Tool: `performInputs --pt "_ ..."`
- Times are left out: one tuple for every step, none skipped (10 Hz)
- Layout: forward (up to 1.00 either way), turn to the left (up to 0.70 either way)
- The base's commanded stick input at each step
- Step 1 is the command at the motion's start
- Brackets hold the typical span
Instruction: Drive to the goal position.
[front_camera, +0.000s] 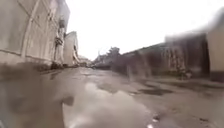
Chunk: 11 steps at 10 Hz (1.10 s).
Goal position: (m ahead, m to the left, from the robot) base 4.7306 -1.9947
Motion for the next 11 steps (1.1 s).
performInputs --pt "0.50 0.08" --pt "0.00 0.00" --pt "0.00 0.00" --pt "0.00 0.00" --pt "0.00 0.00" --pt "0.00 0.00" --pt "0.00 0.00" --pt "0.00 0.00" --pt "0.00 0.00" --pt "0.00 0.00" --pt "0.01 0.00"
